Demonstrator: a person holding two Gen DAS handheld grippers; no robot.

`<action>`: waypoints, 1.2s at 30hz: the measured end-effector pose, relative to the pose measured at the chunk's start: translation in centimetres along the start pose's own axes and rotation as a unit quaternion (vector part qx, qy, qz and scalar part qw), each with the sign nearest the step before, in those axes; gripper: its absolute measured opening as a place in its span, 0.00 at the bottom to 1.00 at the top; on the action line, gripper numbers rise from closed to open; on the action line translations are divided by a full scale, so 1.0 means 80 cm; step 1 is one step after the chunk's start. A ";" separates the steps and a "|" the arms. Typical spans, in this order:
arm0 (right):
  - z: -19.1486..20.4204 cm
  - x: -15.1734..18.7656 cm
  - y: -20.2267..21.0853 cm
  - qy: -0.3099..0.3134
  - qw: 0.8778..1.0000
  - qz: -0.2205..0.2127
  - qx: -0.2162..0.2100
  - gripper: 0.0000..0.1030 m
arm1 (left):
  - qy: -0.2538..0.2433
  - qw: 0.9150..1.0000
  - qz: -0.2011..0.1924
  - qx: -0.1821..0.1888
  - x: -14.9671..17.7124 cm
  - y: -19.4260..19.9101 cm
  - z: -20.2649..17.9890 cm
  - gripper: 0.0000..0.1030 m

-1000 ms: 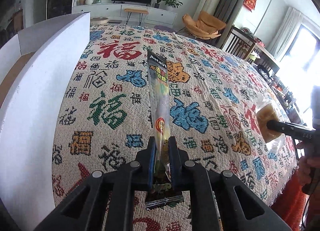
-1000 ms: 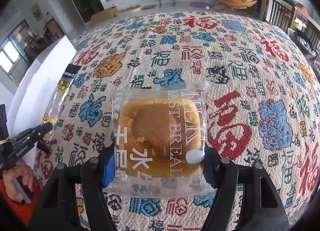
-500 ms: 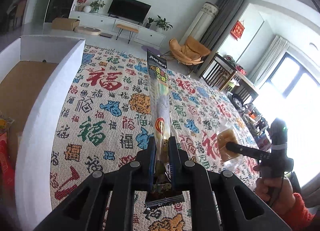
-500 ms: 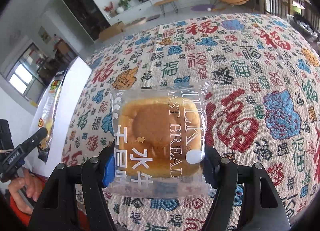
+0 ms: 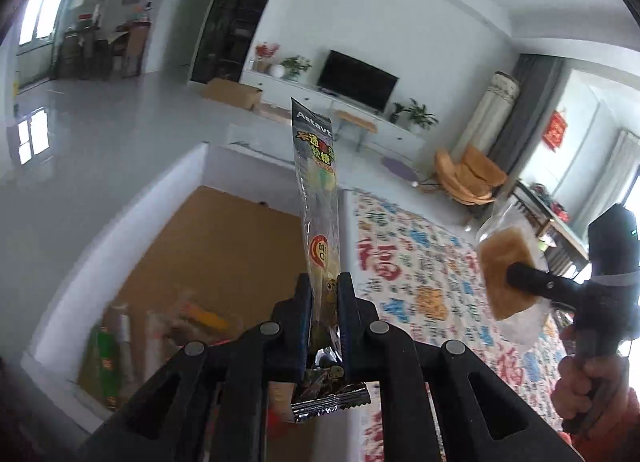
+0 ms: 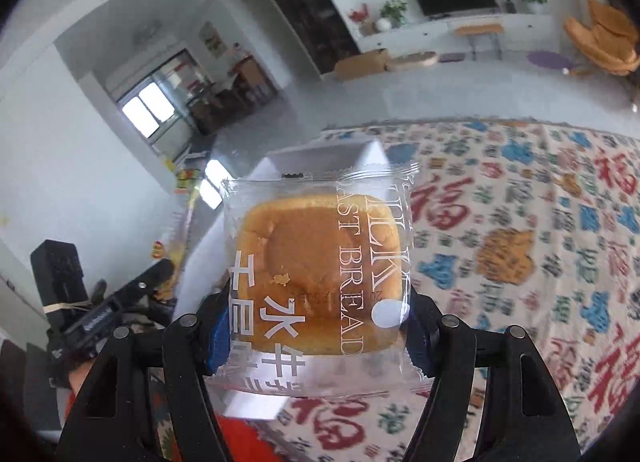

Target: Organize snacks

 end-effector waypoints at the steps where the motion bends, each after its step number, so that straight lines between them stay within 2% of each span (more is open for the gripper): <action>1: 0.026 -0.004 -0.023 0.019 1.000 0.007 -0.005 0.70 | 0.005 1.000 0.007 -0.017 0.003 -0.003 0.022 0.12; 4: 0.087 -0.001 -0.088 0.060 0.997 0.036 -0.019 0.72 | 0.008 0.998 0.028 -0.060 0.018 -0.014 0.069 0.13; 5: 0.104 0.003 -0.112 0.070 0.996 0.049 -0.027 0.73 | 0.007 0.996 0.035 -0.078 0.025 -0.020 0.081 0.19; 6: 0.111 0.007 -0.130 0.077 0.995 0.060 -0.029 0.77 | 0.007 0.995 0.043 -0.090 0.032 -0.025 0.091 0.35; 7: 0.119 0.013 -0.148 0.083 0.993 0.074 -0.027 0.78 | 0.010 0.993 0.052 -0.102 0.039 -0.030 0.099 0.60; 9: 0.127 0.021 -0.177 0.089 0.991 0.093 -0.023 0.78 | 0.018 0.991 0.056 -0.120 0.048 -0.038 0.112 0.81; 12: 0.129 0.025 -0.182 0.101 0.991 0.087 -0.020 0.78 | 0.013 0.991 0.039 -0.129 0.055 -0.035 0.109 0.82; 14: 0.127 0.024 -0.175 0.115 0.990 0.078 -0.011 0.79 | 0.002 0.988 0.032 -0.152 0.054 -0.035 0.104 0.85; 16: 0.131 0.028 -0.167 0.129 0.989 0.072 0.000 0.79 | -0.007 0.982 0.026 -0.189 0.052 -0.032 0.091 0.94; 18: 0.130 0.028 -0.164 0.140 0.988 0.065 0.010 0.79 | -0.010 0.978 0.016 -0.209 0.050 -0.028 0.077 0.97; 21: 0.125 0.031 -0.156 0.150 0.987 0.061 0.020 0.79 | -0.019 0.974 -0.001 -0.225 0.053 -0.020 0.061 0.97; 25: 0.123 0.045 -0.150 0.170 0.983 0.063 0.036 0.79 | -0.057 0.966 -0.008 -0.251 0.053 -0.013 0.053 0.97; 28: 0.123 0.054 -0.145 0.181 0.980 0.063 0.048 0.79 | -0.055 0.955 -0.020 -0.289 0.055 -0.006 0.050 0.97; 32: 0.115 0.059 -0.146 0.169 0.981 0.071 0.057 0.79 | -0.034 0.955 -0.013 -0.294 0.059 -0.002 0.055 0.97; 36: 0.114 0.064 -0.147 0.166 0.981 0.076 0.071 0.79 | -0.047 0.947 -0.006 -0.317 0.061 -0.002 0.056 0.97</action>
Point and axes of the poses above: each gripper's, at about its wrist camera, not at the fingertips, and y roughly against the way its jaws point, z to its left, x to its underside, the point moved 4 cm from there along -y, roughly the way its jaws point, and after that the axes turned 4 degrees about -y, right-handed, at the moved point
